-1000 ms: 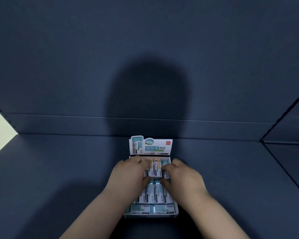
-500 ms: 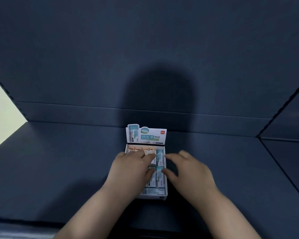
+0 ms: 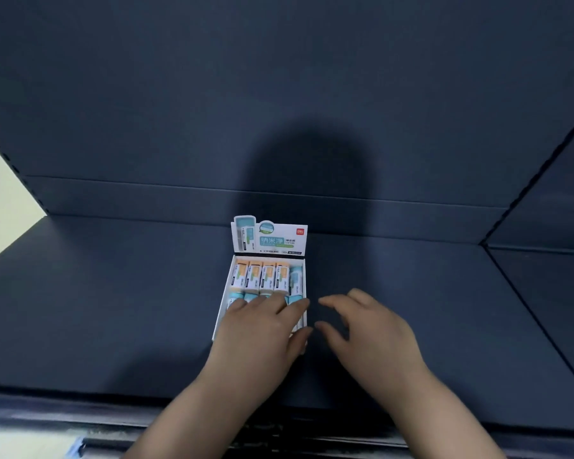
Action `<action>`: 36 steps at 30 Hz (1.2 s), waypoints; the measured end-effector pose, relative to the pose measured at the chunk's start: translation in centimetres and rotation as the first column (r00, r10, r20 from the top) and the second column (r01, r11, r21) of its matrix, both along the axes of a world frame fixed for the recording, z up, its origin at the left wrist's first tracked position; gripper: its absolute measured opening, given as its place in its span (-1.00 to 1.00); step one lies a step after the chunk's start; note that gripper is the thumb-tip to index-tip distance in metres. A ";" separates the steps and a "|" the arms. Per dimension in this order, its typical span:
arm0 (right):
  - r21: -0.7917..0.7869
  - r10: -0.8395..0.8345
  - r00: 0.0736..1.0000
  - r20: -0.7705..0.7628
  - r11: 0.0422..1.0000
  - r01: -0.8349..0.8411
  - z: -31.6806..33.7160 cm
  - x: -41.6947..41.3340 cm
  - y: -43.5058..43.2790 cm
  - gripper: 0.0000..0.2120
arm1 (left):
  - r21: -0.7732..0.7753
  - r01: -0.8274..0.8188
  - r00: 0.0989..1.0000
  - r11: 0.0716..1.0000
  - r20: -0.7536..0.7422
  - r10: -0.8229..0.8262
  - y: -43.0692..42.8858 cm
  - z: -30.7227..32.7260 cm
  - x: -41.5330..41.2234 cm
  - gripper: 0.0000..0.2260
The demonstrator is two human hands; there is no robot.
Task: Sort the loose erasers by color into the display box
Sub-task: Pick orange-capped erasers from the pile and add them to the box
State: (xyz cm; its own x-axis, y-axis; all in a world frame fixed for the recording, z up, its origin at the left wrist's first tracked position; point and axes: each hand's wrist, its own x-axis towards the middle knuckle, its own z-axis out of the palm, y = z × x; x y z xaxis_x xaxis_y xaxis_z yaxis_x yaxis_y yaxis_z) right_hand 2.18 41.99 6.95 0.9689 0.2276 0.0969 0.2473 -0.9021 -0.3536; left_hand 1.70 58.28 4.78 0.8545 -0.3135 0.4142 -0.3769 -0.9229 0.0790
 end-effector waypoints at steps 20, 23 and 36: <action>-0.179 -0.300 0.954 -0.009 0.939 0.294 1.0 -4.4 -4.2 -0.59 | 0.116 0.149 0.984 0.982 -0.115 -0.135 -2.5 0.6 0.4 -0.71; -0.181 -0.291 0.957 0.004 0.941 0.287 1.0 -5.4 -7.5 -0.60 | 0.113 0.160 0.984 0.981 -0.101 -0.148 -6.0 0.7 -0.1 -0.70; -0.289 -0.289 0.957 -0.025 0.918 0.270 2.1 -10.7 -31.4 -0.59 | -0.050 0.131 0.981 0.990 -0.140 -0.136 -30.7 1.2 -4.9 -0.59</action>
